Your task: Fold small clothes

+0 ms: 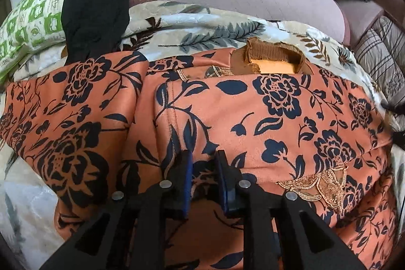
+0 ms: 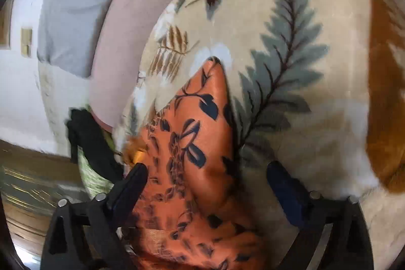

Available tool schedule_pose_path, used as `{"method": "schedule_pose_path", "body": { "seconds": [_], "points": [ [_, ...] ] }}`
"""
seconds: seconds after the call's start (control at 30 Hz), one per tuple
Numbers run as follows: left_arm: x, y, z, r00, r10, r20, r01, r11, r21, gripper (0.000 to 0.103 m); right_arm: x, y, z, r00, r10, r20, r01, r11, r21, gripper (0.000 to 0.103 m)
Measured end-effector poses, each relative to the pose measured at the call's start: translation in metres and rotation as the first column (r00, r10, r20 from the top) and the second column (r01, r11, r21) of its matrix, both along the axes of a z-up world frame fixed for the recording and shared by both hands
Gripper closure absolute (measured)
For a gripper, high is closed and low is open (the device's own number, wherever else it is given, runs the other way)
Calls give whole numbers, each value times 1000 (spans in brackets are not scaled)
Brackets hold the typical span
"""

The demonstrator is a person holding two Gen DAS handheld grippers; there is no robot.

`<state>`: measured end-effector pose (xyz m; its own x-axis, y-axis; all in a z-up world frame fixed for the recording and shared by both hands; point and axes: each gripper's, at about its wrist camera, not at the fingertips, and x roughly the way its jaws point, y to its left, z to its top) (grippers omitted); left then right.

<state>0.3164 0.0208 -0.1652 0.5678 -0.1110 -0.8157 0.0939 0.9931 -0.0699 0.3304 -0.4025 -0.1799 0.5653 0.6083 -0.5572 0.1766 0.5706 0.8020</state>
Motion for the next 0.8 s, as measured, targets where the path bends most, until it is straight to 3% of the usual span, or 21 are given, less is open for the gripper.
{"method": "schedule_pose_path", "body": {
  "seconds": [0.03, 0.1, 0.13, 0.2, 0.27, 0.3, 0.33, 0.37, 0.4, 0.43, 0.47, 0.53, 0.57, 0.6, 0.63, 0.7, 0.77, 0.8],
  "points": [
    [1, 1, 0, 1000, -1, 2, 1, 1000, -5, 84, -1, 1, 3, 1000, 6, 2, -6, 1000, 25, 94],
    [0, 2, 0, 1000, 4, 8, -4, 1000, -16, 84, -9, 3, 17, 999, -21, 45, 25, 995, -99, 94],
    [0, 1, -1, 1000, 4, 10, -4, 1000, -11, 84, -9, 3, 7, 999, -30, 17, 32, 989, -147, 94],
    [0, -2, 1, 1000, -7, 6, 7, 1000, 16, 84, -9, 0, -25, 996, -41, -83, 29, 990, -140, 93],
    [-5, -2, 11, 1000, -11, 9, 11, 1000, 19, 84, -19, -4, -12, 997, -69, -32, 64, 988, -141, 85],
    [-8, -1, 17, 1000, -14, 28, 14, 1000, 11, 83, -19, -3, -3, 996, -84, -12, 80, 981, -177, 73],
    [-11, -1, 24, 998, -21, 57, 21, 1000, 3, 82, -22, -3, 7, 995, -96, 8, 96, 973, -210, 49],
    [-14, -2, 29, 996, -29, 85, 29, 1000, 1, 79, -26, -3, 17, 993, -108, 37, 114, 966, -234, 34],
    [-15, -5, 30, 995, -36, 98, 35, 999, 10, 72, -30, -2, 30, 990, -115, 88, 134, 956, -262, 27],
    [-11, -6, 23, 996, -39, 77, 38, 999, 22, 70, -29, 1, 39, 986, -104, 131, 136, 954, -268, 27],
    [-1, -7, 4, 999, -34, -9, 34, 999, 28, 70, -27, 5, 47, 983, -84, 165, 124, 959, -253, 27],
    [-1, -6, -2, 999, -28, 21, 27, 999, 21, 69, -7, 14, 34, 983, -5, 184, 27, 993, -116, 27],
    [-2, -8, 1, 999, -29, 15, 29, 999, 32, 69, 6, 24, 20, 987, 25, 156, -9, 995, -98, 27],
    [-3, -8, 8, 1000, -27, 4, 27, 999, 22, 70, 22, 25, -6, 998, 43, 44, -37, 991, -129, 28],
    [-6, -4, 15, 1000, -29, -3, 29, 999, -14, 70, 23, 17, -26, 1000, -7, 10, 7, 998, -55, 35],
    [-20, 16, 37, 998, -30, 47, 35, 993, -110, 68, 11, 7, -18, 995, -96, 39, 94, 994, 59, 35],
    [-36, 45, 56, 995, 27, 101, -10, 986, -167, 52, -4, 15, 10, 987, -88, 134, 86, 996, 16, 29],
    [-47, 70, 64, 989, 84, 124, -53, 971, -231, 35, -17, 22, 23, 981, -73, 178, 78, 997, -22, 25]
  ]
}}
